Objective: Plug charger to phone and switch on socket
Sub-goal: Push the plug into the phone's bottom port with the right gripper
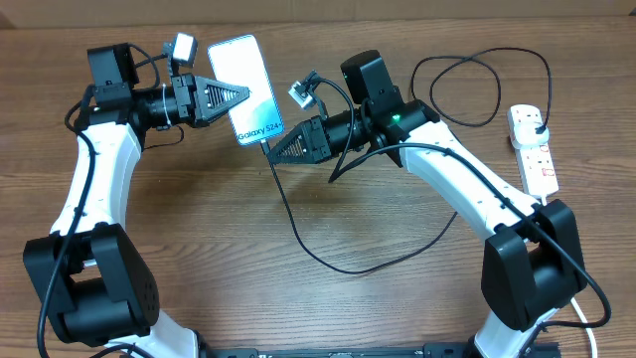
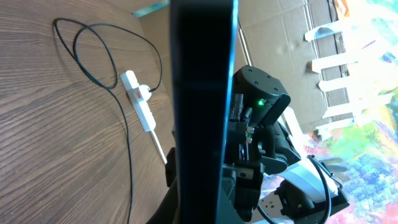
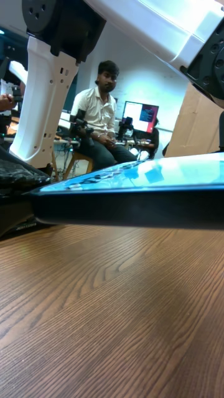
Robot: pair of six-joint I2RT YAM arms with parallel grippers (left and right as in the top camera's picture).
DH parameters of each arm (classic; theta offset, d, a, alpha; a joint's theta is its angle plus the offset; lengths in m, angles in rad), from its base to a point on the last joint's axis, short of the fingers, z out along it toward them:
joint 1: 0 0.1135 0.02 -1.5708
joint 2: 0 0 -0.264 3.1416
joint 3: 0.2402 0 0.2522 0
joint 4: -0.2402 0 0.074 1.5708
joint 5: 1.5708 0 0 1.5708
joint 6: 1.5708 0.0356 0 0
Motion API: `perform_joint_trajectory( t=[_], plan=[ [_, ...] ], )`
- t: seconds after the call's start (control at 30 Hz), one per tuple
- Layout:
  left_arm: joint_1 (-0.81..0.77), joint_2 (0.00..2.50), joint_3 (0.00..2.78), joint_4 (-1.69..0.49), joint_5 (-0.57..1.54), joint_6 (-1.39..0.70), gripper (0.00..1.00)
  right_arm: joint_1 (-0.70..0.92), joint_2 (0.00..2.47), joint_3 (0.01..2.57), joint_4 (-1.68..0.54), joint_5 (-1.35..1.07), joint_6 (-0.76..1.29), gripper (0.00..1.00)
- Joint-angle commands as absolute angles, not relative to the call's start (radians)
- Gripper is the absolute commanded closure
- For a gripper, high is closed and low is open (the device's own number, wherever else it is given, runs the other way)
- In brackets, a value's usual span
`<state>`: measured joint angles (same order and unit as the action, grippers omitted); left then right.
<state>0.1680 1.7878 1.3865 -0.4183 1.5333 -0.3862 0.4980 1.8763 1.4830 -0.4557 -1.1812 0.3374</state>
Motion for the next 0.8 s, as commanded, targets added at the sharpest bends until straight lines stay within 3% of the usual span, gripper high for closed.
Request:
perform_joint_trajectory(
  t=[0.0, 0.63, 0.7, 0.77],
  plan=[
    [0.17, 1.778, 1.399, -0.413, 1.58, -0.37, 0.96, 0.494, 1.834, 1.501, -0.446, -1.168, 0.349, 0.96],
    [0.139, 1.778, 1.399, -0.414, 1.578, -0.344, 0.96, 0.491, 1.834, 1.501, -0.339, -1.172, 0.467, 0.96],
    [0.139, 1.778, 1.398, -0.414, 1.559, -0.344, 0.96, 0.485, 1.834, 1.501, -0.346, -1.171, 0.468, 0.87],
    [0.139, 1.778, 1.397, -0.419, 1.509, -0.344, 0.96, 0.471, 1.834, 1.501, -0.36, -1.171, 0.468, 0.63]
  ],
)
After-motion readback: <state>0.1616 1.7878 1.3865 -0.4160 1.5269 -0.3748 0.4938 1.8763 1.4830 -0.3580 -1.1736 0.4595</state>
